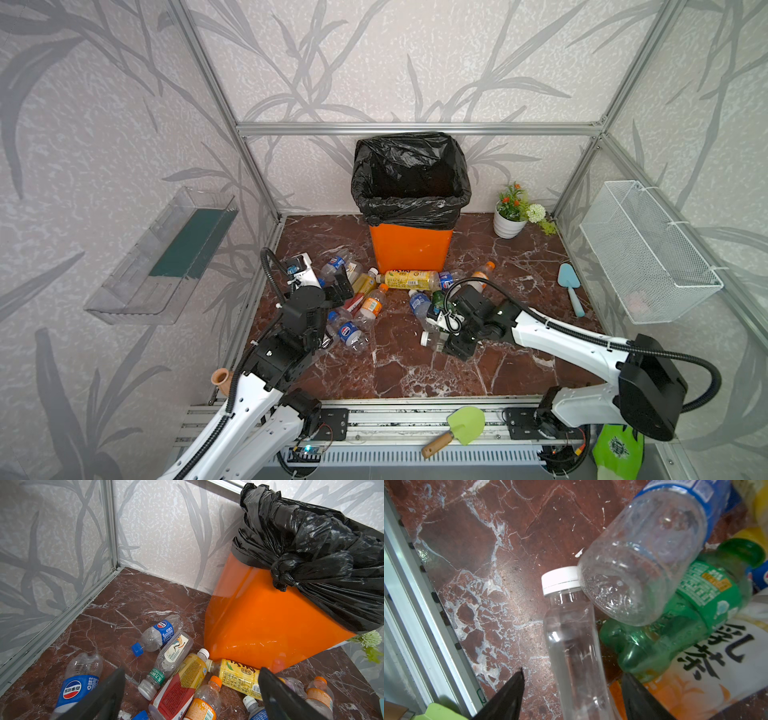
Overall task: Throw the plastic bottles in the bin
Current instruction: 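Grasp the clear white-capped bottle with the right gripper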
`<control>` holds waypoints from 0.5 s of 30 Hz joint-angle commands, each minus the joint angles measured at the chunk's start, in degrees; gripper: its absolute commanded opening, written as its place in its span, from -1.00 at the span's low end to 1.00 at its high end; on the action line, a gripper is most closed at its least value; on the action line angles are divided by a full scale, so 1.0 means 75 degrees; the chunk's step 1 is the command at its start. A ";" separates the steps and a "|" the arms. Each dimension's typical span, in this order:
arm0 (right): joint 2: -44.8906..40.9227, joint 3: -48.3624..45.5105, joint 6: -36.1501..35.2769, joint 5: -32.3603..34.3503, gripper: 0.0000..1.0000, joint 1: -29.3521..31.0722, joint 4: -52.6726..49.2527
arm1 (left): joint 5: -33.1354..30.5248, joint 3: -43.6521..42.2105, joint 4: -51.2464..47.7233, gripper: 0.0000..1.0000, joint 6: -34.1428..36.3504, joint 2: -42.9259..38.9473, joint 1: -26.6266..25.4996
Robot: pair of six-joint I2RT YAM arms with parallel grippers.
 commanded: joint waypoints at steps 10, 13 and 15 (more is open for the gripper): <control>0.0889 0.0578 -0.0206 0.0015 0.24 0.0481 -0.0692 | -0.0132 0.0094 -0.0255 0.98 -0.0260 -0.0083 0.0107; 0.1089 0.0643 -0.0170 0.0105 0.16 0.0578 -0.0701 | -0.0122 0.0091 -0.0298 0.98 -0.0260 -0.0081 0.0124; 0.1219 0.0689 -0.0176 0.0175 0.16 0.0625 -0.0709 | -0.0123 0.0090 -0.0348 0.99 -0.0260 -0.0077 0.0146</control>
